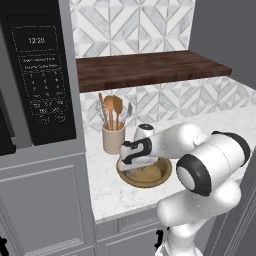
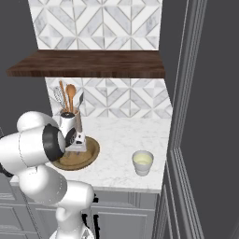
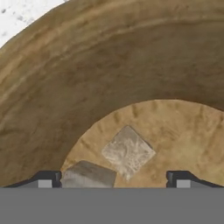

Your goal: Grab a lemon wedge from the fridge and one ice cube from the ice bowl, and put them in the glass of lemonade.

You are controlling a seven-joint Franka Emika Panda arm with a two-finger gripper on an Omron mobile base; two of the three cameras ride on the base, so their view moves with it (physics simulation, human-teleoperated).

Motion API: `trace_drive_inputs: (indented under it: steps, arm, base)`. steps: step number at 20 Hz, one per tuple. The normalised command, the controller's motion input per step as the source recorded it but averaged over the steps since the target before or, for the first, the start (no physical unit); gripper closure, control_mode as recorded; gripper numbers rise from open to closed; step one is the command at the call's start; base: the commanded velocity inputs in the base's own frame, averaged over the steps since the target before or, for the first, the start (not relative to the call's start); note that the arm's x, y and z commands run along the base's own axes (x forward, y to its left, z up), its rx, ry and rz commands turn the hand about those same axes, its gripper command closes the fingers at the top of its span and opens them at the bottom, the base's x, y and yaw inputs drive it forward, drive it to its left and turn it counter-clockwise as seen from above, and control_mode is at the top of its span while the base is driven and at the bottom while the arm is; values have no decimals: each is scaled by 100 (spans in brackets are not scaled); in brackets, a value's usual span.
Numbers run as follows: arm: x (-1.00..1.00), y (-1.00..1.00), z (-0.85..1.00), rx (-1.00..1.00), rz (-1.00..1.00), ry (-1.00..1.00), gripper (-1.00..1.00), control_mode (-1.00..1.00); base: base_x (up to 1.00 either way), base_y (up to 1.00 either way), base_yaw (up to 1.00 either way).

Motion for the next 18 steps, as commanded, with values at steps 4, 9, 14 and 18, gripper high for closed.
trace_drive_inputs:
  steps: [4,9,14,18]
  arm:
    - [1,0,-24,0,-21,0,-100,-100]
    - [-2,-7,-23,0,-19,0,-100,-100]
    - [-21,-32,-24,0,-17,0,-100,-100]
    - [-22,-9,-29,0,-15,4,100,-100]
  base:
    - [0,0,0]
    - [0,0,0]
    - [0,0,0]
    - [0,0,0]
